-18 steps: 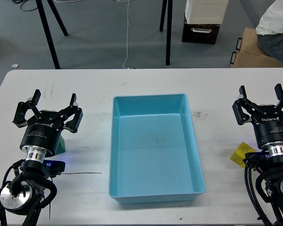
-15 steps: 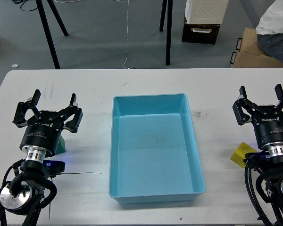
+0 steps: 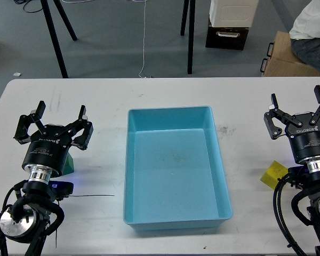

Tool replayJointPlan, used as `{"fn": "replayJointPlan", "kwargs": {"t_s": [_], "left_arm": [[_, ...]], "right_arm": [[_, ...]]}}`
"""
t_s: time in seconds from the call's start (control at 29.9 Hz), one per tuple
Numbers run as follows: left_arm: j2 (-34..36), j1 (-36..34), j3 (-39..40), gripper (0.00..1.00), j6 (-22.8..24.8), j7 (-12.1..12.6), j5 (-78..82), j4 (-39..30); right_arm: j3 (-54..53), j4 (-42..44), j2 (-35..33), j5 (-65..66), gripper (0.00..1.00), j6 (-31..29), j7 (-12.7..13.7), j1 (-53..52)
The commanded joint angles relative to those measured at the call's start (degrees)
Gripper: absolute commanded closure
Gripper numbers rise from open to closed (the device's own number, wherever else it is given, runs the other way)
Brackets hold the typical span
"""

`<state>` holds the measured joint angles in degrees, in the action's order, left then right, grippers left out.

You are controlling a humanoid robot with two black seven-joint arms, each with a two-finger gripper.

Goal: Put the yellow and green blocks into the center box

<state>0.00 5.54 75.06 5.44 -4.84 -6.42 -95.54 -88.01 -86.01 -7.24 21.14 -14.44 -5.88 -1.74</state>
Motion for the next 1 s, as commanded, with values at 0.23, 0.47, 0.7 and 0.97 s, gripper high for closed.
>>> {"fn": "replayJointPlan", "kwargs": {"t_s": [0.23, 0.47, 0.7, 0.97], "left_arm": [[0.0, -0.7, 0.0, 0.0, -0.08, 0.01, 0.0, 0.0], [0.0, -0.61, 0.08, 0.0, 0.0, 0.01, 0.0, 0.0], [0.0, -0.53, 0.08, 0.0, 0.0, 0.01, 0.0, 0.0], [0.0, -0.44, 0.08, 0.0, 0.0, 0.09, 0.0, 0.0]], "right_arm": [[21.0, 7.16, -28.51, 45.97, 0.01, 1.78, -12.99, -21.26], [43.5, 10.16, -38.28, 69.19, 0.02, 1.61, -22.12, -37.52], [71.98, 6.56, -51.73, 74.12, 0.02, 1.52, -22.12, -58.78], [88.79, 3.22, -56.74, 76.07, 0.02, 1.52, -22.12, -67.6]]}}
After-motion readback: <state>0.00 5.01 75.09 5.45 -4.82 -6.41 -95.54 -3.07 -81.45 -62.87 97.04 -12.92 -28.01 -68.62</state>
